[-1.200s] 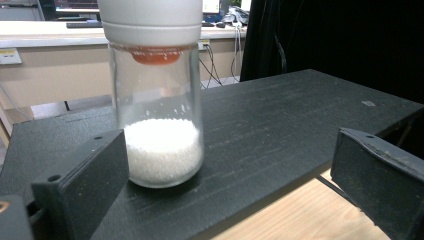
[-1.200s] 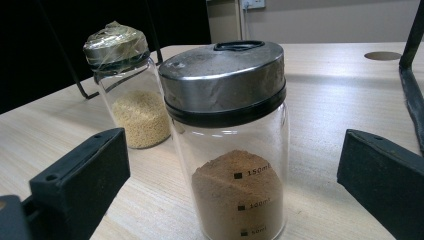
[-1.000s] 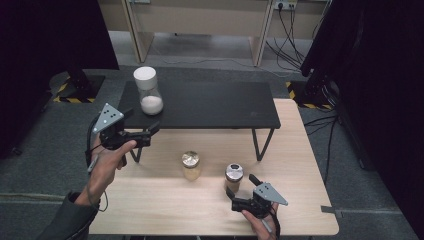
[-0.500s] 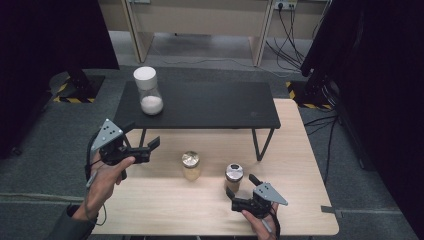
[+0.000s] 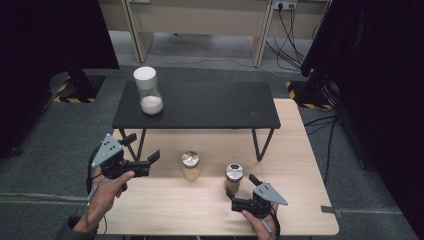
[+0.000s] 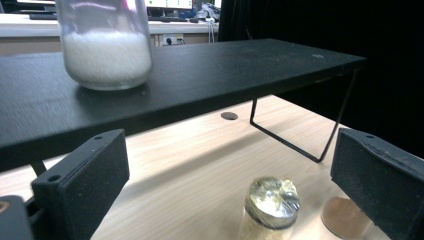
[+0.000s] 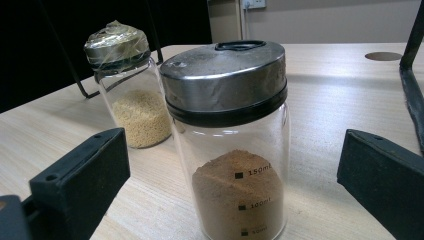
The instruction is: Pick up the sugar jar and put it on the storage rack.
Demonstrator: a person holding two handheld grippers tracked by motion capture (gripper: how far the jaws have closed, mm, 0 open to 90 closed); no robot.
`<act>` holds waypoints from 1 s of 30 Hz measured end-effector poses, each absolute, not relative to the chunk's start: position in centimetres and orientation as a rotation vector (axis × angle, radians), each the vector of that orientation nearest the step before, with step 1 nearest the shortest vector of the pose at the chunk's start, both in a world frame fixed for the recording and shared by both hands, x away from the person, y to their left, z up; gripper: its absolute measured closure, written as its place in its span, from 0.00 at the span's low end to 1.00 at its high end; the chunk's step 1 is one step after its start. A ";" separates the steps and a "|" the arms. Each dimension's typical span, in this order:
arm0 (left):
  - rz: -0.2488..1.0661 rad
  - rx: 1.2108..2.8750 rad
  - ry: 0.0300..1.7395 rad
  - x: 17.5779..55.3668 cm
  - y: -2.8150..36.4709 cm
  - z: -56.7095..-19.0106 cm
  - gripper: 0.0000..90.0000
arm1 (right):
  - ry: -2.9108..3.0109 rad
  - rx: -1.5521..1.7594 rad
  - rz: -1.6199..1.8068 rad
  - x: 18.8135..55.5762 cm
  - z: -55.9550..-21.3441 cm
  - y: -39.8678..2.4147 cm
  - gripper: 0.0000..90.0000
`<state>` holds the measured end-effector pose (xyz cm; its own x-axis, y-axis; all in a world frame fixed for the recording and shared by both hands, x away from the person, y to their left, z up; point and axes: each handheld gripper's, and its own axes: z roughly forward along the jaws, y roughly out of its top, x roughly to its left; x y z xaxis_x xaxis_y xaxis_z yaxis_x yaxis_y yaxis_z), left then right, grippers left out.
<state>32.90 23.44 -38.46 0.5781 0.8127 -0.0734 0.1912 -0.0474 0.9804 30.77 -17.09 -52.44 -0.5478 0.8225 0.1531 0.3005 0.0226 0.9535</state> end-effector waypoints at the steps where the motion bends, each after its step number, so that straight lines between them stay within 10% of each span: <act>1: 0.625 1.571 0.872 32.9 23.4 -38.5 0.02 | 1.859 1.141 1.546 30.8 -52.4 -17.1 0.01; 30: 0.605 1.589 0.851 31.0 22.9 -45.7 0.02 | 1.857 1.137 1.545 30.7 -52.4 -17.1 0.01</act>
<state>30.97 22.90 -45.68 0.6006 0.7964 -0.0714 0.1946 -0.0590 0.9791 30.74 -17.06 -52.44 -0.5482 0.8228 0.1498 0.2969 0.0240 0.9546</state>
